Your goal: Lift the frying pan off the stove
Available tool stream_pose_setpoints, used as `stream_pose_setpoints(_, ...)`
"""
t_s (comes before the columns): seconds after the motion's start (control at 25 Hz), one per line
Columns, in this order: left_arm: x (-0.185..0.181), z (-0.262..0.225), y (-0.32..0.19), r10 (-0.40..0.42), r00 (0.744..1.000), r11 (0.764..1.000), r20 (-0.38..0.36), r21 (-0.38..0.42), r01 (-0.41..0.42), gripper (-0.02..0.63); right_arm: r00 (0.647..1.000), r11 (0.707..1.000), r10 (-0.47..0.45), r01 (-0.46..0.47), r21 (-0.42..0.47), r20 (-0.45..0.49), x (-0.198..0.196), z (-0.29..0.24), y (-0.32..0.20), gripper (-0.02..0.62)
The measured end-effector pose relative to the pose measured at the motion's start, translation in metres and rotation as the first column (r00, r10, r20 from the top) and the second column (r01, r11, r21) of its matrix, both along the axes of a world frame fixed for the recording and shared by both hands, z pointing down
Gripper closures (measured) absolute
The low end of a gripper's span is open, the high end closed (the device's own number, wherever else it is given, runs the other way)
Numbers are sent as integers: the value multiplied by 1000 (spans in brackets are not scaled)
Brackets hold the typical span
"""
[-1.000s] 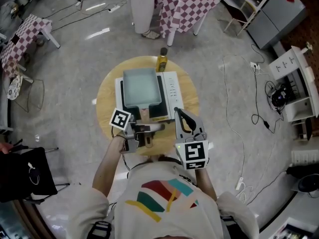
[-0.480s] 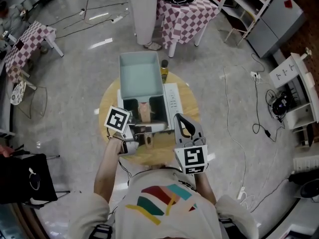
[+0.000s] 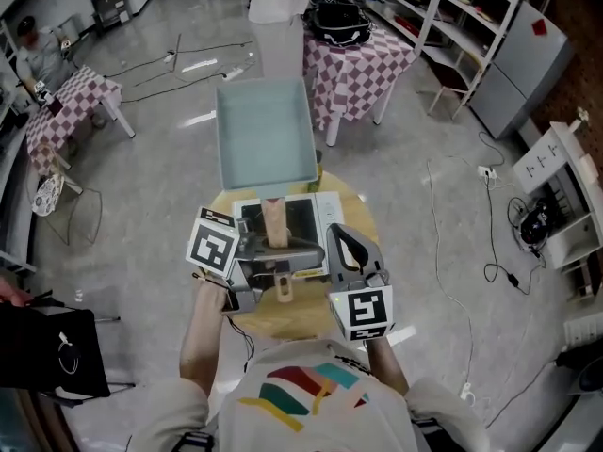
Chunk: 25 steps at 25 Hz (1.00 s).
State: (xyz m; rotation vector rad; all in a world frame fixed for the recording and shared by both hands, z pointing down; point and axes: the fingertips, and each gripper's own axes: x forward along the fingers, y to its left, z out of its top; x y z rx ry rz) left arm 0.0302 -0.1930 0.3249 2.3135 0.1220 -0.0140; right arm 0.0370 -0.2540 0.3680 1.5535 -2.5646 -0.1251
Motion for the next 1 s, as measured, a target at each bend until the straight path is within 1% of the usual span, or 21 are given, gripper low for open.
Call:
stream_pose_setpoints(0.12, 2, -13, 11, -6, 999, 998, 33, 66, 4, 600, 1000, 1000, -15, 15, 21, 10, -6, -9, 1, 597)
stream_pose_setpoints(0.32, 3, -38, 35, 19, 1000, 991, 3, 136, -20, 600, 999, 998, -30, 29, 50, 17, -14, -15, 1, 597)
stream_pose_setpoints(0.48, 1, -49, 50, 9, 1000, 983, 11, 185, -11, 600, 999, 997, -39, 38, 67, 14, -20, -18, 3, 597)
stream_pose_setpoints(0.72, -5, -53, 62, -20, 999, 971, 47, 239, 8, 600, 999, 994, -48, 47, 94, 8, -27, -25, 9, 597)
stream_pose_setpoints(0.8, -6, -57, 66, -22, 999, 969, 44, 247, 10, 600, 999, 993, -53, 52, 102, 9, -30, -28, 10, 597)
stream_pose_setpoints(1.0, -9, -65, 73, -28, 999, 961, 42, 277, 15, 600, 998, 994, -66, 66, 86, -7, -32, -24, 14, 597)
